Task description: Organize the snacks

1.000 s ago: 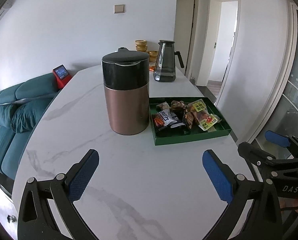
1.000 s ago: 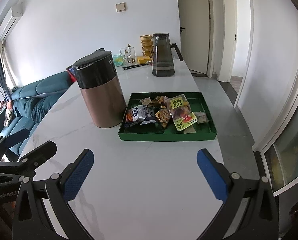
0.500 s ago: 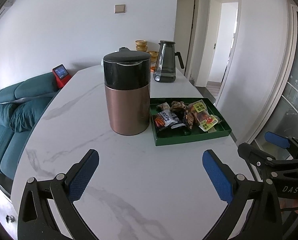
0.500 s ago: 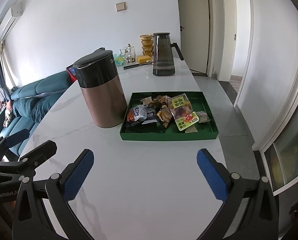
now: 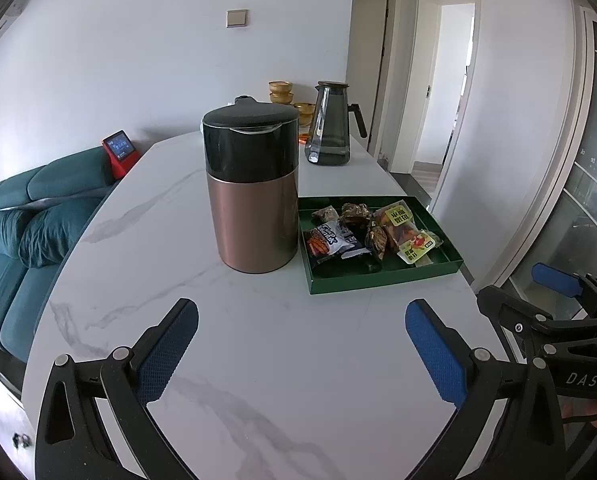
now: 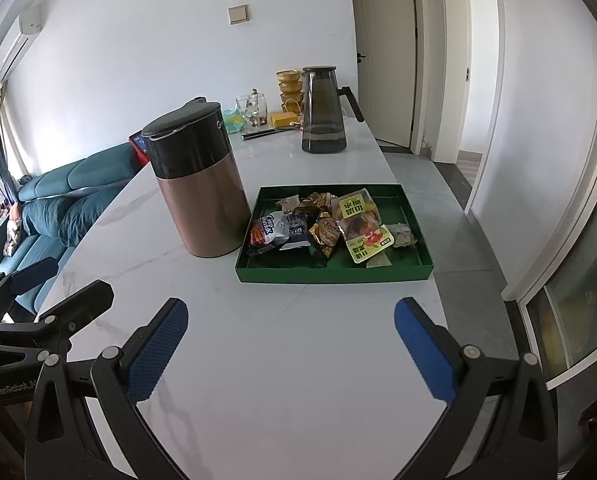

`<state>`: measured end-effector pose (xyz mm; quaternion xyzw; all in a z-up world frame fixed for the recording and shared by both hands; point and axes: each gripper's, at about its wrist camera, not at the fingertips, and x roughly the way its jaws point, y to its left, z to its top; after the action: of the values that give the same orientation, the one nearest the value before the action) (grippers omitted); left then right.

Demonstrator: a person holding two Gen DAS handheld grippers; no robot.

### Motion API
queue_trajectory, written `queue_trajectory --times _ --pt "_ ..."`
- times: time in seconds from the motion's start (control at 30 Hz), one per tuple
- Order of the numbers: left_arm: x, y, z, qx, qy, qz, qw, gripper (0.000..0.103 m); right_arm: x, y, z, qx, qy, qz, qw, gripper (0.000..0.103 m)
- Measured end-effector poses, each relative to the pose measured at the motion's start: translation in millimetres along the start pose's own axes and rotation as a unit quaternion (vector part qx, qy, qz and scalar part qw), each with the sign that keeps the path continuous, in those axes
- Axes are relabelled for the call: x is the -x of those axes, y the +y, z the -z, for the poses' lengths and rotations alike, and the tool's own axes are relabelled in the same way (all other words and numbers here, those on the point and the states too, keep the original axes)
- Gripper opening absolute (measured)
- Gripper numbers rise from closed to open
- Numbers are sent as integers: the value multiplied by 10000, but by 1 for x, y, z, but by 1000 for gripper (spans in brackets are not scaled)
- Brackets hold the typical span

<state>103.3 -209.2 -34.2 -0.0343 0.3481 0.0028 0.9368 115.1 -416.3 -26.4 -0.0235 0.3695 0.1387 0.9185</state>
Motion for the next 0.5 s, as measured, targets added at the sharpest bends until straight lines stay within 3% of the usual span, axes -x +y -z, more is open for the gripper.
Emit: queue_trajectory --times 0.5 --pt "-5 -4 -3 -2 42 -2 10000 102 -3 -2 -2 -25 24 38 10000 103"
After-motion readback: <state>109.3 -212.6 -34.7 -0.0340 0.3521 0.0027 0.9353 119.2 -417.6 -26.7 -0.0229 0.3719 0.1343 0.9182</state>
